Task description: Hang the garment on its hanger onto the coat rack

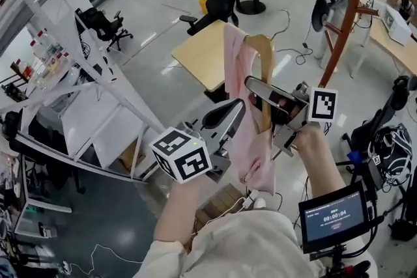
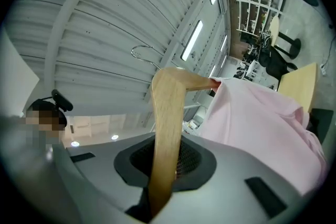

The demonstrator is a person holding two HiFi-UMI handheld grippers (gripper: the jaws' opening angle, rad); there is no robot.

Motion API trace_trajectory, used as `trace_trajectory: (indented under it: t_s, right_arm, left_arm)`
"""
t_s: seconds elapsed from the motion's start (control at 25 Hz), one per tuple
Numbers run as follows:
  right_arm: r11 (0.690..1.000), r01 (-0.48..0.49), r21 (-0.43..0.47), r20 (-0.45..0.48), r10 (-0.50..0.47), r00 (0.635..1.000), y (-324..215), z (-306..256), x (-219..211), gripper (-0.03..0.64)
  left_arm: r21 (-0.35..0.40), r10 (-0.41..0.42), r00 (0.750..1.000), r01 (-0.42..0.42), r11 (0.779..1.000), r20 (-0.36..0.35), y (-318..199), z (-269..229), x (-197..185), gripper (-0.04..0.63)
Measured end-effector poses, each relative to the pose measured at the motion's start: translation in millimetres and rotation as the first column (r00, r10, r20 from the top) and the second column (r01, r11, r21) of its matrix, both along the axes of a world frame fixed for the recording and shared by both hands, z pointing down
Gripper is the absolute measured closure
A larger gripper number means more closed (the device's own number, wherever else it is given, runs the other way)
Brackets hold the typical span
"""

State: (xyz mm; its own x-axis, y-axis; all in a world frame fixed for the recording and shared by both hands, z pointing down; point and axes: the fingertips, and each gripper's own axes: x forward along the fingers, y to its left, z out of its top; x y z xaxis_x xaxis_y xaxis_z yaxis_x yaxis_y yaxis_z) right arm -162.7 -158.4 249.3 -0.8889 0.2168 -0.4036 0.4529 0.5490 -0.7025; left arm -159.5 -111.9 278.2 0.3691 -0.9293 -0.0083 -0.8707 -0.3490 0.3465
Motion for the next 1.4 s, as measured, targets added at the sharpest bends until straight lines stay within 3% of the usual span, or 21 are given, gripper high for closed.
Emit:
trace_trajectory:
  t_s: [0.16, 0.36, 0.68, 0.88, 1.4]
  right_arm:
    - [0.999, -0.045, -0.001, -0.011, 0.045, 0.999, -62.6, 10.8, 49.6, 0.571]
    - [0.995, -0.093, -0.018, -0.027, 0.093, 0.995, -105.5, 20.0, 75.9, 0.571]
    - [0.986, -0.158, -0.058, -0.067, 0.154, 0.986, -160.6, 48.4, 106.6, 0.571]
    - [0.981, -0.179, -0.071, -0.097, 0.172, 0.980, -185.6, 69.6, 118.4, 0.571]
    - [0.981, -0.173, -0.085, -0.178, 0.156, 0.972, -208.3, 106.5, 115.2, 0.571]
  left_arm:
    - [-0.012, 0.043, 0.999, -0.043, 0.999, 0.023, -63.2, 2.5, 52.5, 0.589]
    - [-0.038, 0.087, 0.996, -0.085, 0.996, 0.033, -106.9, 7.6, 78.3, 0.589]
    - [-0.088, 0.144, 0.990, -0.144, 0.986, -0.013, -160.1, 29.5, 111.6, 0.589]
    - [-0.112, 0.168, 0.985, -0.172, 0.979, -0.045, -181.3, 42.5, 128.2, 0.589]
    - [-0.175, 0.193, 0.980, -0.198, 0.965, -0.045, -199.8, 72.1, 145.0, 0.589]
